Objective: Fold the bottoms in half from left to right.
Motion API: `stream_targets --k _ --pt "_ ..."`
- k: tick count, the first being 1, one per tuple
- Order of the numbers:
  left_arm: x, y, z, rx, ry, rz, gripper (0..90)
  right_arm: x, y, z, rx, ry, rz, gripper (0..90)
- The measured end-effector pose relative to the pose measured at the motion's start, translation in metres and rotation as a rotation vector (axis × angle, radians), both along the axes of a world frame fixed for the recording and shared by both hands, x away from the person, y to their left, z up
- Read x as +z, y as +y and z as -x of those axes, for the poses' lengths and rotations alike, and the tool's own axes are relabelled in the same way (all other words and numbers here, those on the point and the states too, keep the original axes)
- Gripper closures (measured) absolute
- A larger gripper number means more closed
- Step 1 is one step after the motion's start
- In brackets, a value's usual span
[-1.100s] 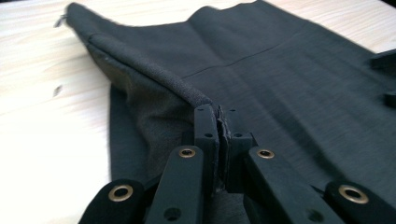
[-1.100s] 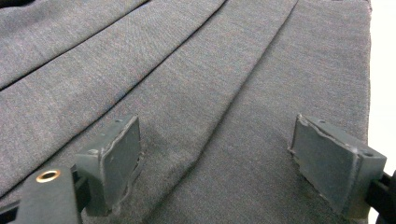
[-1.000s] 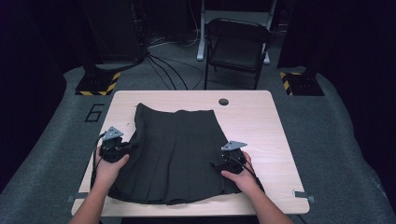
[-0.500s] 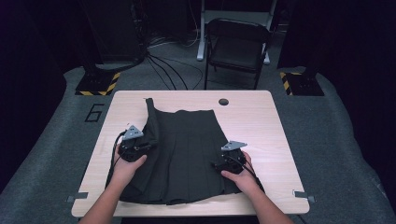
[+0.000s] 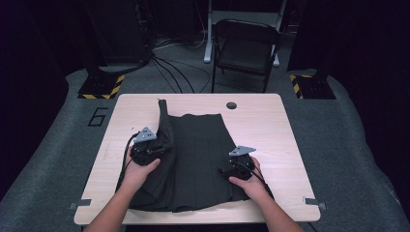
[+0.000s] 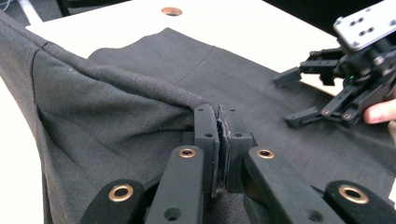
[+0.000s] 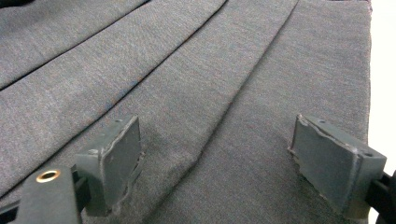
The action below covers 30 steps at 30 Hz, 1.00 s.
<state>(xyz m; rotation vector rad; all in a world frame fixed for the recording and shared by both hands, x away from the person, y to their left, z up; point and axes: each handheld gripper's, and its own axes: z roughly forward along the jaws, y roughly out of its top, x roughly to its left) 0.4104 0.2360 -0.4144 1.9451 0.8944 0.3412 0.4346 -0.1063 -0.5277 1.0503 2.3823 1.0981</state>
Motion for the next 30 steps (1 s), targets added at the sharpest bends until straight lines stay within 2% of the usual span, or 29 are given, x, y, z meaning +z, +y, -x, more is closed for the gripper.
stream_targets --k 11,21,23,25,26,27,30 --pt "0.02 -0.022 0.001 -0.055 -0.038 0.013 86.9 0.0 0.0 0.0 0.0 0.0 0.0 15.6" --pt "0.034 -0.041 -0.002 -0.101 -0.054 0.025 86.9 0.0 0.0 0.0 0.001 -0.001 0.0 15.6" --pt "0.039 -0.051 -0.003 -0.119 -0.052 0.039 86.9 0.0 0.0 0.0 0.001 0.0 0.0 15.6" --pt "0.04 -0.054 -0.004 -0.127 -0.053 0.036 86.9 0.0 0.0 0.0 0.001 0.0 0.0 15.6" --pt "0.043 -0.063 -0.005 -0.145 -0.065 0.032 86.9 0.0 0.0 0.0 0.001 -0.001 0.0 15.6" --pt "0.043 -0.063 -0.005 -0.145 -0.065 0.032 86.9 0.0 0.0 0.0 0.001 -0.001 0.0 15.6" --pt "0.046 -0.078 -0.006 -0.177 -0.07 0.034 86.9 0.0 0.0 0.0 -0.001 0.0 -0.002 15.6"
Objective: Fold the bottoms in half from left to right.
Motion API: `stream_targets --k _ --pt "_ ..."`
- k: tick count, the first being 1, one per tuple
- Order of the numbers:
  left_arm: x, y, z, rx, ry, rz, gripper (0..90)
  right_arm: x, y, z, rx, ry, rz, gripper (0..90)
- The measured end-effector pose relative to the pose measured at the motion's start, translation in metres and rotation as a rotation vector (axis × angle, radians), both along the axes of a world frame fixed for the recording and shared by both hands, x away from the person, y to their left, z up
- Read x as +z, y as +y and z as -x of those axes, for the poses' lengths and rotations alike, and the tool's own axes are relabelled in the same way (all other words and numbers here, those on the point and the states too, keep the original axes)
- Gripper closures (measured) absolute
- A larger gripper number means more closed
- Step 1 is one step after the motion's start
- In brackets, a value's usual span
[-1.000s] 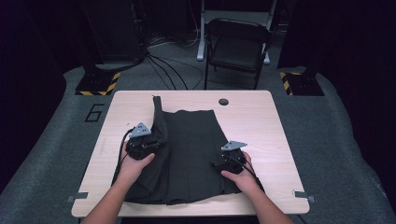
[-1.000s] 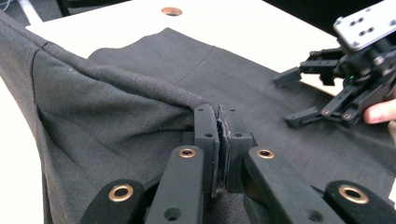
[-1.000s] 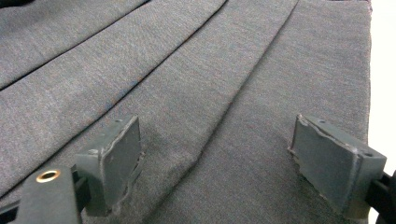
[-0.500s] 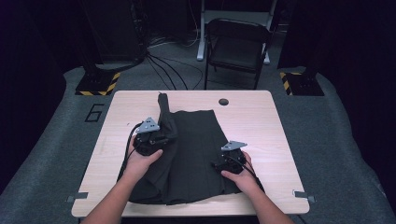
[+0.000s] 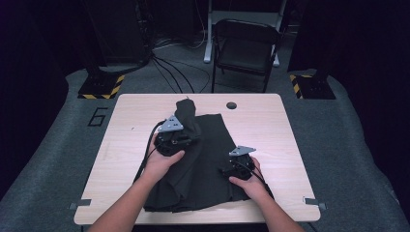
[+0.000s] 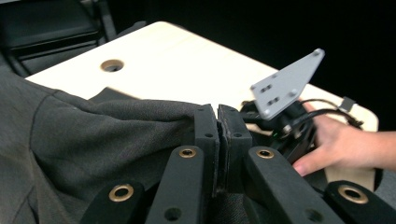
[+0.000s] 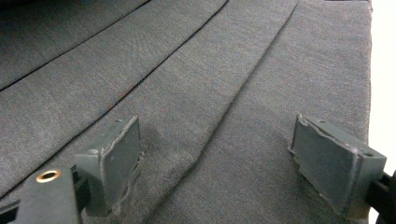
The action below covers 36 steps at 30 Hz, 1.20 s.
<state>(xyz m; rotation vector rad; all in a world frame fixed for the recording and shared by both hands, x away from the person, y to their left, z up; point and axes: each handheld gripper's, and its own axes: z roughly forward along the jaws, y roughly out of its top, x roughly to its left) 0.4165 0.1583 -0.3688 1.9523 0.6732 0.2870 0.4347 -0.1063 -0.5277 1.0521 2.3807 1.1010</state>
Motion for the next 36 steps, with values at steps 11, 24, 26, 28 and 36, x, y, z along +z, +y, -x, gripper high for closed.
stream_targets --k 11,24,26,28,36 --pt "-0.041 -0.049 -0.013 -0.063 0.068 -0.014 86.9 0.0 0.0 0.001 -0.009 0.015 -0.008 15.6" --pt "-0.058 -0.053 -0.015 -0.044 0.136 0.049 81.4 0.001 -0.002 0.0 0.004 0.009 -0.001 17.9" --pt "-0.06 -0.05 -0.014 -0.042 0.161 0.058 72.1 0.002 -0.005 -0.001 -0.007 0.019 -0.024 24.9" --pt "-0.06 -0.048 -0.013 -0.04 0.164 0.061 69.9 0.003 -0.007 0.0 -0.017 0.024 -0.03 30.3" --pt "-0.053 -0.009 -0.001 0.003 0.116 0.014 61.2 0.011 -0.015 0.001 -0.035 0.03 -0.031 44.7"
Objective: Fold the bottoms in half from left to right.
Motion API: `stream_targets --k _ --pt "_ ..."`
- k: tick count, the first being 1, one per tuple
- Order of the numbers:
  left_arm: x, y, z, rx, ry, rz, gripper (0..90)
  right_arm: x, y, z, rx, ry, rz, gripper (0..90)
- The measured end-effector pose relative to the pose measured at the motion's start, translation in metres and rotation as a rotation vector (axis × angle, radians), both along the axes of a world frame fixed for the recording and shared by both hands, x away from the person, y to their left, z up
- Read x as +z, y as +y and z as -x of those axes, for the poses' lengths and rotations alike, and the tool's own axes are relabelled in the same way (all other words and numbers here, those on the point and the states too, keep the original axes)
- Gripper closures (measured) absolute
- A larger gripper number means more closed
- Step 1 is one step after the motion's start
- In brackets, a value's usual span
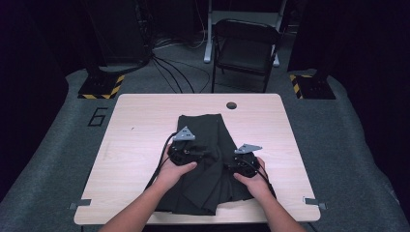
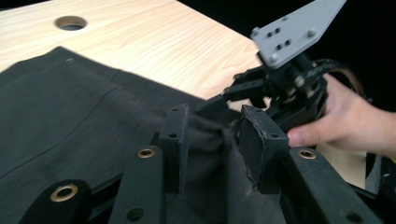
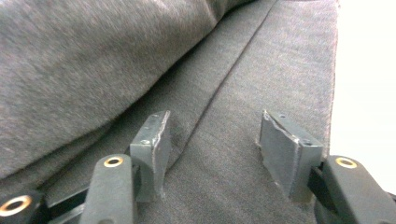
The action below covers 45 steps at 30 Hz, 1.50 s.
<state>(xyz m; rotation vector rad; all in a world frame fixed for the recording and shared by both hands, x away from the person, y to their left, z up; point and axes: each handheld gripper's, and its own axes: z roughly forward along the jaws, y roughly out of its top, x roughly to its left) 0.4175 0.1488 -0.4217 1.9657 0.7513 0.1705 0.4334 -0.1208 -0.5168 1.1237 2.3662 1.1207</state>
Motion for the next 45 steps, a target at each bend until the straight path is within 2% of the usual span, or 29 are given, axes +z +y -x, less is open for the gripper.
stream_targets --k 2,3,4,7,9,10,14,17,18,19,20,22,24,25,28,31,33,34,35,36,37,38,39,40,42,44,45 --pt "0.0 0.005 0.001 0.005 -0.003 -0.005 60.6 0.001 0.0 0.0 0.005 -0.006 0.01 44.7" --pt "-0.001 0.012 0.003 0.022 -0.006 -0.012 59.9 0.003 0.001 0.0 0.0 0.0 0.025 44.9" --pt "-0.004 0.024 0.006 0.042 -0.004 -0.012 58.4 0.007 0.002 0.002 -0.005 -0.019 0.05 45.7" --pt "-0.006 0.043 0.011 0.073 -0.004 -0.018 56.2 0.015 0.002 0.003 -0.007 -0.026 0.071 45.6" --pt "-0.007 0.049 0.014 0.083 -0.005 -0.017 55.6 0.018 0.002 0.003 -0.016 -0.034 0.063 45.6" --pt "-0.009 0.063 0.019 0.098 -0.003 -0.02 55.1 0.028 0.001 0.005 -0.036 -0.048 0.068 45.0" --pt "-0.014 0.089 0.03 0.131 0.003 -0.029 53.8 0.05 0.003 0.007 -0.054 -0.075 0.037 44.8" --pt "-0.019 0.106 0.034 0.159 -0.006 -0.034 53.1 0.062 0.014 0.007 -0.024 -0.087 0.026 44.5" --pt "-0.019 0.106 0.034 0.159 -0.006 -0.034 52.9 0.062 0.014 0.007 -0.024 -0.087 0.026 44.5" --pt "-0.024 0.115 0.036 0.195 -0.011 -0.01 52.7 0.065 0.025 0.008 0.002 -0.09 0.033 44.2" --pt "-0.025 0.119 0.037 0.204 -0.009 -0.01 52.5 0.066 0.031 0.008 0.015 -0.094 0.039 44.3" --pt "-0.028 0.123 0.037 0.217 -0.015 -0.023 52.3 0.068 0.042 0.007 0.036 -0.103 0.051 44.1" --pt "-0.029 0.123 0.038 0.221 -0.001 -0.017 52.3 0.069 0.046 0.007 0.046 -0.11 0.058 43.7" --pt "-0.031 0.125 0.038 0.224 -0.005 -0.022 52.2 0.074 0.054 0.008 0.05 -0.13 0.045 42.9" --pt "-0.034 0.127 0.037 0.226 -0.002 -0.03 52.3 0.078 0.062 0.008 0.077 -0.127 0.023 42.3" --pt "-0.039 0.128 0.036 0.23 0.007 -0.044 52.3 0.081 0.081 0.009 0.15 -0.143 0.042 41.7" --pt "-0.04 0.128 0.037 0.235 0.009 -0.044 52.3 0.079 0.085 0.009 0.166 -0.141 0.049 41.6" --pt "-0.042 0.128 0.037 0.233 0.014 -0.051 52.3 0.071 0.093 0.007 0.189 -0.118 0.094 41.8" --pt "-0.042 0.127 0.037 0.234 0.004 -0.054 52.2 0.067 0.095 0.007 0.191 -0.109 0.118 42.0" --pt "-0.042 0.127 0.037 0.224 0.011 -0.057 52.1 0.063 0.096 0.007 0.193 -0.1 0.141 42.2" --pt "-0.042 0.127 0.037 0.224 0.011 -0.057 52.0 0.063 0.096 0.007 0.193 -0.1 0.141 42.2" --pt "-0.043 0.127 0.037 0.218 0.001 -0.069 52.0 0.057 0.093 0.006 0.208 -0.082 0.197 42.4" --pt "-0.043 0.126 0.037 0.214 -0.001 -0.073 52.0 0.056 0.089 0.007 0.2 -0.061 0.191 42.9" --pt "-0.043 0.126 0.037 0.214 -0.001 -0.073 51.9 0.056 0.089 0.007 0.2 -0.061 0.191 42.9" --pt "-0.044 0.126 0.037 0.218 0.007 -0.073 51.8 0.055 0.077 0.008 0.197 -0.059 0.181 43.8" --pt "-0.045 0.126 0.036 0.224 0.005 -0.071 51.7 0.054 0.054 0.009 0.165 -0.041 0.171 44.5" --pt "-0.045 0.126 0.036 0.225 0.013 -0.071 51.7 0.054 0.054 0.009 0.165 -0.041 0.171 44.5"
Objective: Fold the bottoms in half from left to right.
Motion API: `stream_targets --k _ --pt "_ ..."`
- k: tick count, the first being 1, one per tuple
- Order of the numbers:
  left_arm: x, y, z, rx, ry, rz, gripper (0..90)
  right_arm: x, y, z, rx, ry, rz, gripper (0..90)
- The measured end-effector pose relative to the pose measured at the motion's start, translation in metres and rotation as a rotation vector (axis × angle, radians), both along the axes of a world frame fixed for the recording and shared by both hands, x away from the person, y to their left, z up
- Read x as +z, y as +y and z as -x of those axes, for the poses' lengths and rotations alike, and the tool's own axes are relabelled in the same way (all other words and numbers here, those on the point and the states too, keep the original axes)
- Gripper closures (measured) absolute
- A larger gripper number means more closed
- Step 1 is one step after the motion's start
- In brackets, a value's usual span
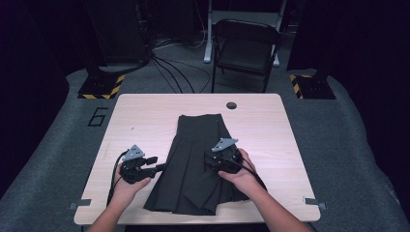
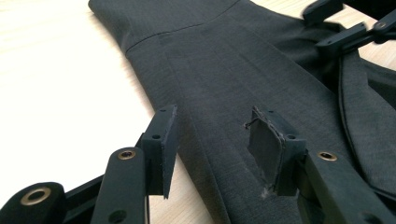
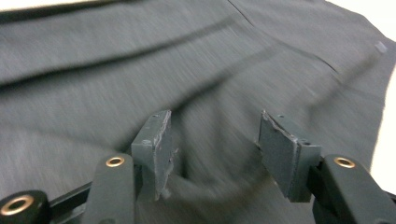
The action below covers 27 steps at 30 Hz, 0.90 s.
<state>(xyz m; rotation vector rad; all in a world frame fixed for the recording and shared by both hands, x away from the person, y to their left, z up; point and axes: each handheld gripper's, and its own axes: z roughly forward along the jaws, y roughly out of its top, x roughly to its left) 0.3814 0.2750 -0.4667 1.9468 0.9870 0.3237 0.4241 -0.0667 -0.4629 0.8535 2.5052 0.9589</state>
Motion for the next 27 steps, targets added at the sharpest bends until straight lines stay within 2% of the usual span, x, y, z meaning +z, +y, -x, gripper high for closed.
stream_targets --k 1,2,6,12,15,16,19,23,25,27 --pt "0.0 0.001 0.0 -0.001 0.0 -0.002 51.6 -0.002 -0.008 0.0 -0.019 0.009 -0.005 44.5" --pt "0.0 0.001 0.0 0.012 -0.005 0.005 51.5 -0.006 -0.023 0.0 -0.047 0.037 -0.017 44.3" --pt "0.0 0.003 -0.001 0.019 -0.002 0.009 51.3 -0.016 -0.04 0.002 -0.082 0.06 -0.041 43.9" --pt "-0.001 0.004 -0.001 0.028 0.007 0.01 51.1 -0.02 -0.041 0.004 -0.064 0.051 -0.029 43.6" --pt "-0.002 0.005 -0.001 0.032 0.004 0.013 51.0 -0.025 -0.042 0.002 -0.059 0.04 -0.002 43.5" --pt "-0.002 0.007 -0.002 0.031 0.006 0.009 51.0 -0.027 -0.048 0.002 -0.07 0.061 -0.009 43.5" --pt "-0.003 0.008 -0.002 0.046 0.009 0.023 50.9 -0.024 -0.055 0.002 -0.065 0.061 -0.015 43.5" --pt "-0.002 0.008 -0.003 0.054 0.01 0.03 50.7 -0.024 -0.058 0.005 -0.048 0.051 0.016 43.5" --pt "-0.002 0.008 -0.003 0.05 0.009 0.029 50.5 -0.025 -0.061 0.005 -0.051 0.066 0.017 42.6" --pt "-0.002 0.008 -0.004 0.054 0.01 0.032 50.4 -0.024 -0.065 0.005 -0.057 0.08 -0.007 41.6"
